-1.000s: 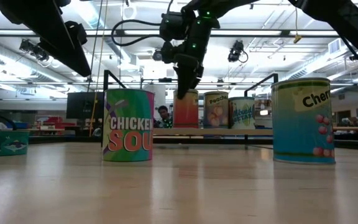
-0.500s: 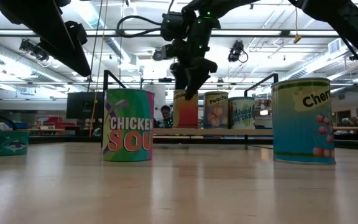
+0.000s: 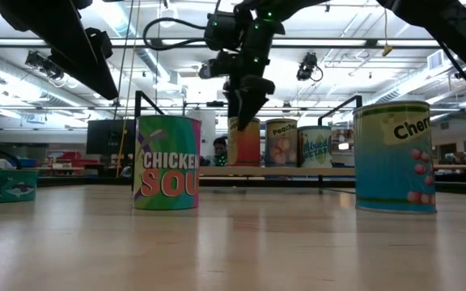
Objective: Pick and place cans onto a shelf
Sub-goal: Put the canned pineapple on the shelf
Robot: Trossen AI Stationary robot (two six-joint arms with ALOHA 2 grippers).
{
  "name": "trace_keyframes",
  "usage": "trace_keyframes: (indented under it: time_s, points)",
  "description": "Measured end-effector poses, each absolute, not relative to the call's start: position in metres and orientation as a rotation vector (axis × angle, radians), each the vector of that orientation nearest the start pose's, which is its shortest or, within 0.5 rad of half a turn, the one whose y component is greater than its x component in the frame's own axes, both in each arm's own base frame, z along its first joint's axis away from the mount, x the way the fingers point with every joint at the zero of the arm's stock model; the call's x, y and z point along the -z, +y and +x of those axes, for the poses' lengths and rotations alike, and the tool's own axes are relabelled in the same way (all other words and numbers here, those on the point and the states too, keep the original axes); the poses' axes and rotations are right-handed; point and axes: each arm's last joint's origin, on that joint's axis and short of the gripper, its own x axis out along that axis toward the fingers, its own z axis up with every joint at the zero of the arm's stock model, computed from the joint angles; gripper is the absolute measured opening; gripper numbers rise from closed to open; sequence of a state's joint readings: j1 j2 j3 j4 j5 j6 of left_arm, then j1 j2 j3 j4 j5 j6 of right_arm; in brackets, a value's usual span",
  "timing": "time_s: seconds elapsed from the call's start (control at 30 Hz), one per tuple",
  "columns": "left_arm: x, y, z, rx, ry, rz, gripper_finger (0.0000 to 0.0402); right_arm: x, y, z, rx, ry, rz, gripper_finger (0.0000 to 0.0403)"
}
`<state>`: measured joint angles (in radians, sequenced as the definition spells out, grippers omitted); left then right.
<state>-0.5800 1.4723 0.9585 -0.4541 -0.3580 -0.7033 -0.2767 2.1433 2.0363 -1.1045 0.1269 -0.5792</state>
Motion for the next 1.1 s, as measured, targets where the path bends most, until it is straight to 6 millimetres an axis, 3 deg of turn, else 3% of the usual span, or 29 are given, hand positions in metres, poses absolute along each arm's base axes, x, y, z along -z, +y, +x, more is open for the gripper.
trace_keyframes:
  time_s: [0.3, 0.4, 0.53, 0.73, 1.1]
  points:
    - [-0.220, -0.151, 0.249, -0.106, 0.877, -0.219, 0.0288, -0.272, -0.121, 0.433, 0.228, 1.220, -0.106, 0.0399]
    - [-0.220, -0.151, 0.249, -0.106, 0.877, -0.220, 0.0288, -0.272, -0.128, 0.431, 0.315, 1.205, 0.008, 0.0399]
    - [-0.220, -0.151, 0.249, -0.111, 0.876, -0.232, 0.0288, -0.271, -0.134, 0.428, 0.341, 1.209, 0.031, 0.0399]
    - [-0.220, -0.151, 0.249, -0.111, 0.877, -0.232, 0.0288, -0.275, -0.131, 0.430, 0.404, 1.208, -0.070, 0.0397]
    - [-0.220, -0.151, 0.249, -0.110, 0.879, -0.238, 0.0288, -0.282, -0.142, 0.415, 0.520, 1.252, 0.161, 0.0399]
